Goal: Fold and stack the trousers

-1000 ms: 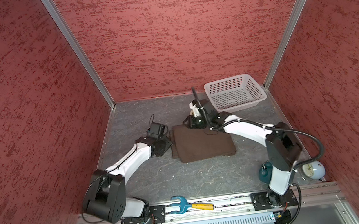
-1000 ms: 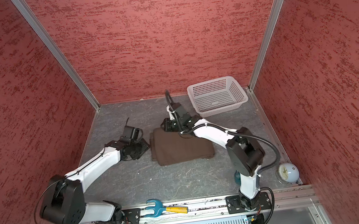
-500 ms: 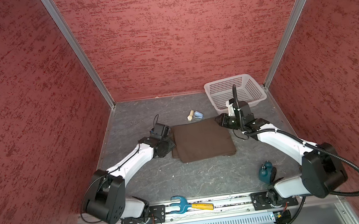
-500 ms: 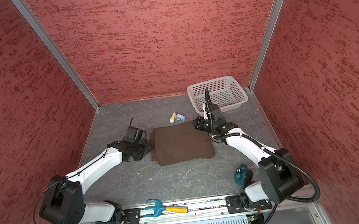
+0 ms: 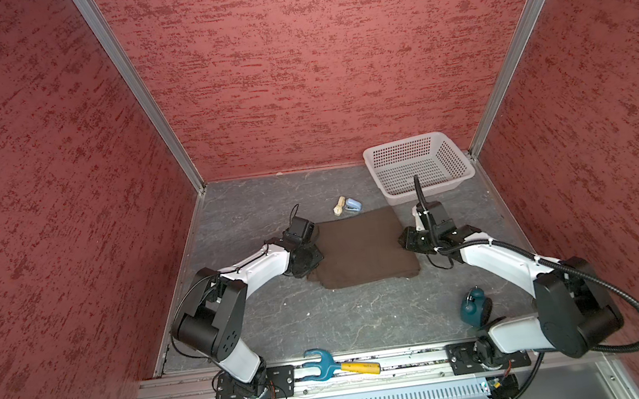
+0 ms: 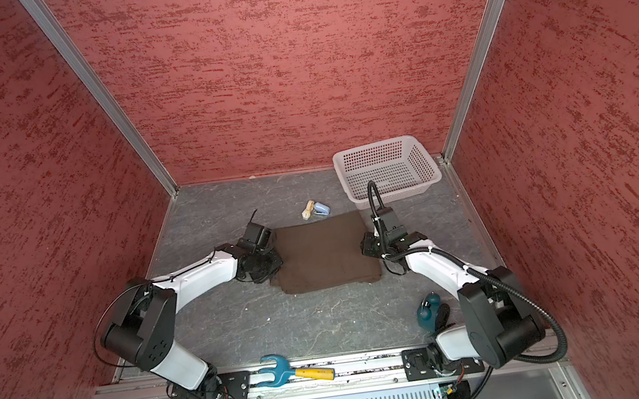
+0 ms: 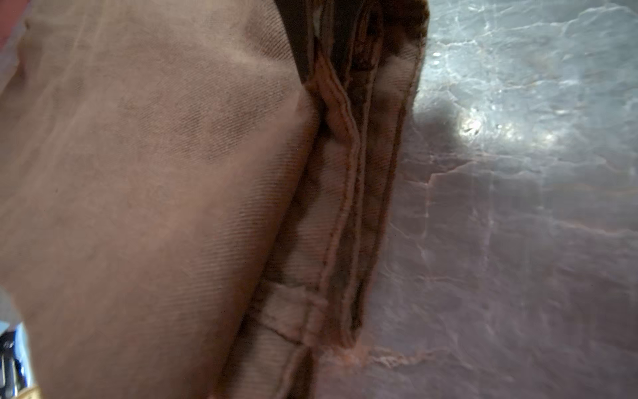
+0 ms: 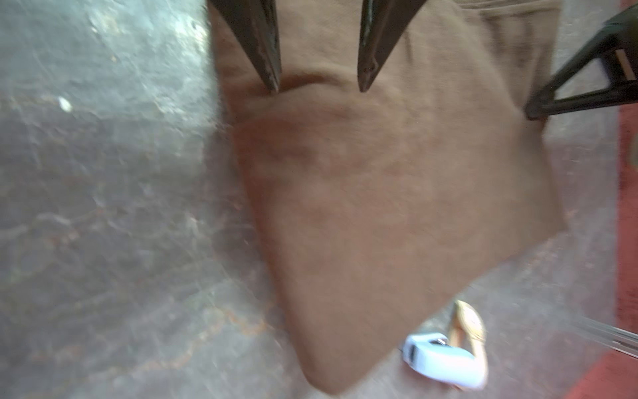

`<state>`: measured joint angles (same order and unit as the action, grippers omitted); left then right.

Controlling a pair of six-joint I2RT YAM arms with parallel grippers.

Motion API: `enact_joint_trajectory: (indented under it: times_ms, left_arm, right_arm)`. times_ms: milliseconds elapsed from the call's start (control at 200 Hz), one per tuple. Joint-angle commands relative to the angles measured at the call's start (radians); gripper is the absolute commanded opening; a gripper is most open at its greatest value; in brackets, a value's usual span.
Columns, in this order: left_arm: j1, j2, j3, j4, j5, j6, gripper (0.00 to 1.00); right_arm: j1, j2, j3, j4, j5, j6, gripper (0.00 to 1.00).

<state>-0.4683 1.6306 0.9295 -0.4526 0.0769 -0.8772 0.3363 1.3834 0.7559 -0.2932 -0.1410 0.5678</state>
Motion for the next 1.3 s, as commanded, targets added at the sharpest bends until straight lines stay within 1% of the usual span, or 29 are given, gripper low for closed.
enact_joint_trajectory:
  times_ms: [0, 110, 170, 255, 331, 391, 431, 486, 541, 551, 621, 656, 671, 696, 766, 832, 937, 1022, 1032, 1137, 1197, 1252, 1297]
  left_arm:
    - [0.069, -0.007, -0.039, -0.007, -0.014, 0.021, 0.00]
    - [0.142, -0.062, -0.074, -0.009, -0.023, 0.052, 0.00]
    - [0.185, -0.093, -0.087, -0.020, -0.022, 0.067, 0.00]
    - [0.241, -0.136, -0.098, -0.029, -0.017, 0.090, 0.00]
    - [0.296, -0.172, -0.109, -0.028, -0.011, 0.116, 0.00]
    - [0.366, -0.192, -0.110, -0.044, 0.005, 0.133, 0.00]
    - [0.418, -0.199, -0.097, -0.083, 0.024, 0.140, 0.00]
    - [0.484, -0.216, -0.071, -0.139, 0.019, 0.153, 0.00]
    - [0.549, -0.249, -0.052, -0.178, -0.005, 0.162, 0.06]
    - [0.561, -0.256, -0.049, -0.183, -0.007, 0.162, 0.08]
    - [0.626, -0.307, -0.024, -0.218, -0.013, 0.161, 0.31]
    - [0.641, -0.326, -0.005, -0.240, -0.028, 0.161, 0.45]
    - [0.644, -0.331, 0.004, -0.250, -0.038, 0.160, 0.48]
    - [0.646, -0.339, 0.021, -0.272, -0.056, 0.161, 0.52]
    - [0.629, -0.349, 0.053, -0.308, -0.089, 0.159, 0.54]
    - [0.582, -0.351, 0.065, -0.314, -0.090, 0.156, 0.54]
    - [0.416, -0.330, 0.085, -0.308, -0.106, 0.196, 0.54]
    - [0.294, -0.262, 0.127, -0.328, -0.083, 0.255, 0.54]
    - [0.281, -0.251, 0.133, -0.335, -0.082, 0.258, 0.54]
    - [0.146, -0.157, 0.183, -0.379, -0.066, 0.275, 0.54]
    - [0.070, -0.121, 0.191, -0.393, -0.085, 0.271, 0.55]
    - [0.024, -0.089, 0.190, -0.402, -0.085, 0.251, 0.58]
    - [0.007, -0.065, 0.180, -0.400, -0.059, 0.222, 0.59]
  right_arm:
    - [-0.006, 0.017, -0.008, -0.010, 0.036, -0.011, 0.38]
    - [-0.005, 0.050, -0.021, 0.012, 0.023, 0.000, 0.36]
    - [-0.001, 0.065, -0.030, 0.037, -0.007, 0.024, 0.35]
    - [0.030, 0.118, -0.040, 0.107, -0.074, 0.052, 0.35]
    - [0.074, 0.164, -0.019, 0.128, -0.079, 0.059, 0.34]
    - [0.102, 0.194, 0.002, 0.131, -0.080, 0.068, 0.34]
    - [0.113, 0.205, 0.009, 0.140, -0.092, 0.075, 0.34]
    - [0.122, 0.214, 0.012, 0.156, -0.109, 0.076, 0.34]
    - [0.122, 0.215, 0.012, 0.160, -0.102, 0.072, 0.34]
    - [0.122, 0.215, 0.014, 0.158, -0.098, 0.071, 0.34]
    - [0.122, 0.207, 0.017, 0.145, -0.079, 0.068, 0.34]
    - [0.122, 0.203, 0.017, 0.144, -0.081, 0.065, 0.34]
    - [0.122, 0.200, 0.015, 0.144, -0.083, 0.063, 0.34]
    - [0.122, 0.195, 0.014, 0.143, -0.082, 0.059, 0.34]
    - [0.122, 0.180, 0.020, 0.134, -0.064, 0.044, 0.34]
    - [0.122, 0.157, 0.028, 0.120, -0.046, 0.034, 0.34]
    - [0.122, 0.107, 0.043, 0.122, -0.036, -0.009, 0.35]
    - [0.121, 0.075, 0.059, 0.122, 0.006, -0.058, 0.35]
    - [0.121, 0.052, 0.063, 0.119, 0.014, -0.064, 0.36]
    - [0.117, -0.006, 0.100, 0.098, 0.091, -0.126, 0.40]
    - [0.115, -0.031, 0.114, 0.095, 0.134, -0.155, 0.43]
    - [0.112, -0.048, 0.127, 0.084, 0.167, -0.168, 0.48]
    - [0.109, -0.061, 0.139, 0.075, 0.183, -0.174, 0.53]
